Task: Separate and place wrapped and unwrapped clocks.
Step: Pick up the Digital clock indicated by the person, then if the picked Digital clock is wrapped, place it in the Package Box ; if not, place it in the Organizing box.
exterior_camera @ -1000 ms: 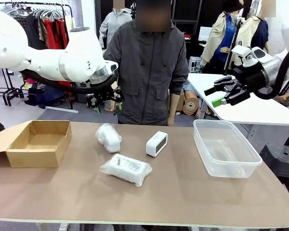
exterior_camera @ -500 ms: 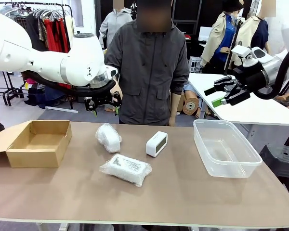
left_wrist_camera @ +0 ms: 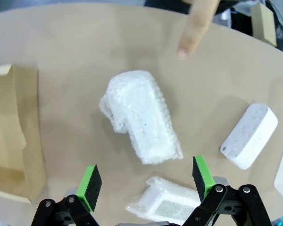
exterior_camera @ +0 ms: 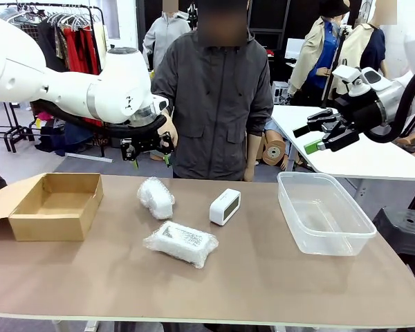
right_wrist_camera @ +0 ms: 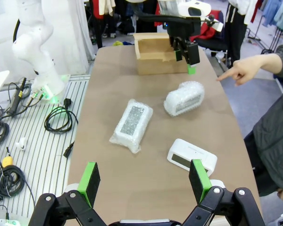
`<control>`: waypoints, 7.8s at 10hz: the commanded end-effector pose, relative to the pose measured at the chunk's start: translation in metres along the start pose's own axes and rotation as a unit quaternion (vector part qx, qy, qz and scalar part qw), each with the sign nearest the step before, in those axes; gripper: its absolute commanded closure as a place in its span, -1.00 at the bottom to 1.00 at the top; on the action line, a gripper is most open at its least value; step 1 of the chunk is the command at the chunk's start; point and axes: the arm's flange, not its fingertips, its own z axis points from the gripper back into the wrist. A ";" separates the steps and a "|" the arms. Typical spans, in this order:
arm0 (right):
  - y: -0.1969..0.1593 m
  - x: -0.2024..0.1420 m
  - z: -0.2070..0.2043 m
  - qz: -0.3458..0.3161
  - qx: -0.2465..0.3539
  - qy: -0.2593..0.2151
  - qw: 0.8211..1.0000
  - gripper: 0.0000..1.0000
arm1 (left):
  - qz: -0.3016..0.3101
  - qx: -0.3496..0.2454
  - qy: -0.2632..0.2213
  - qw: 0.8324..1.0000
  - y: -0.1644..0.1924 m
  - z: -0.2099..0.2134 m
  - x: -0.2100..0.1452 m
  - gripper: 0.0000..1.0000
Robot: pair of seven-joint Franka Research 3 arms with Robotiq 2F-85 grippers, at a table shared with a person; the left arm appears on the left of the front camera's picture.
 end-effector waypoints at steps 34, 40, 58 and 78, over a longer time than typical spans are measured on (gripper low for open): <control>0.000 0.001 0.001 0.002 0.000 -0.003 1.000 -1.00 | 0.199 0.117 0.086 0.969 -0.006 -0.124 0.032 1.00; 0.000 0.001 0.001 0.002 0.000 -0.003 1.000 -1.00 | 0.158 0.119 0.083 0.977 0.004 -0.077 0.019 1.00; 0.000 0.001 0.001 0.002 0.000 -0.003 1.000 -1.00 | -0.119 0.068 -0.004 0.991 -0.062 0.175 -0.002 1.00; 0.000 0.001 0.001 0.002 0.000 -0.003 1.000 -1.00 | -0.159 0.136 0.018 0.978 -0.046 0.194 -0.007 1.00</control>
